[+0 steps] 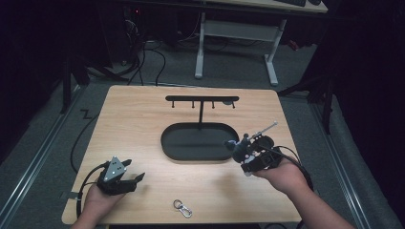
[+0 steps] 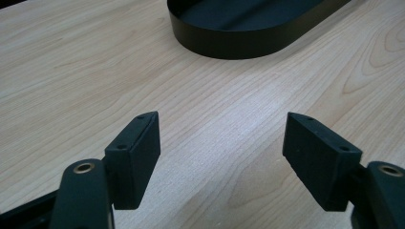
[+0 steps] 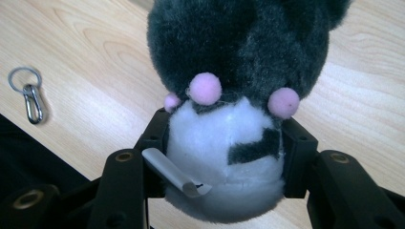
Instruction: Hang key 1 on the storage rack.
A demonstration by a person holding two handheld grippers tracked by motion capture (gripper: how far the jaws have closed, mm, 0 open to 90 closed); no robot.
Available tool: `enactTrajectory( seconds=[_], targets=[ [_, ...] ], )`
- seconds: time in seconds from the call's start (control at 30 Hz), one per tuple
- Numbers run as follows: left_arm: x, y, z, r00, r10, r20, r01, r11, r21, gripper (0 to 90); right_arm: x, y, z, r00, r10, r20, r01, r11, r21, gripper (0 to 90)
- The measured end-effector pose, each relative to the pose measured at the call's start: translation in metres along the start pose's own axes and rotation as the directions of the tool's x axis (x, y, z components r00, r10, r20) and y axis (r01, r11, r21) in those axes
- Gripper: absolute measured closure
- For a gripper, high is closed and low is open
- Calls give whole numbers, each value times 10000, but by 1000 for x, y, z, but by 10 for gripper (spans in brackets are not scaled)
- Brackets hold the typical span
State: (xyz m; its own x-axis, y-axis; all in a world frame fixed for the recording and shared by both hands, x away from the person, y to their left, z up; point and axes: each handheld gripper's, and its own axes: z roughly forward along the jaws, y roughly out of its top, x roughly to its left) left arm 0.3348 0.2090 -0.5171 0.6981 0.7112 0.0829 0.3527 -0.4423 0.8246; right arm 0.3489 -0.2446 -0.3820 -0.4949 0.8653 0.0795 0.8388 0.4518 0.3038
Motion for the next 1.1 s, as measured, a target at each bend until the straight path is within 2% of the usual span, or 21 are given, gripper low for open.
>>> enactTrajectory(
  seconds=[0.3,0.43,0.6,0.67,0.87,1.1],
  targets=[
    [4,-1,1,10000,-97,-22,97,10000,-2,294,-6,22,-16,9999,19,-145,-21,9999,-154,498],
    [1,0,1,10000,73,11,-73,10000,61,294,-8,29,-20,9999,89,-97,-90,9998,-157,497],
    [3,0,-1,9999,-101,-86,101,9999,-34,292,-13,37,-27,9995,219,-249,-226,9993,-301,498],
    [5,0,-2,9998,-179,-95,179,9998,-52,292,-16,42,-30,9991,289,-302,-298,9992,-267,498],
    [3,0,-3,9999,-71,-81,71,10000,-31,292,-24,53,-35,9981,578,-234,-584,9979,-269,498],
    [6,-1,-4,9997,-184,-131,182,9998,-103,291,-25,66,-43,9981,586,-213,-589,9981,-160,497]
  ],
)
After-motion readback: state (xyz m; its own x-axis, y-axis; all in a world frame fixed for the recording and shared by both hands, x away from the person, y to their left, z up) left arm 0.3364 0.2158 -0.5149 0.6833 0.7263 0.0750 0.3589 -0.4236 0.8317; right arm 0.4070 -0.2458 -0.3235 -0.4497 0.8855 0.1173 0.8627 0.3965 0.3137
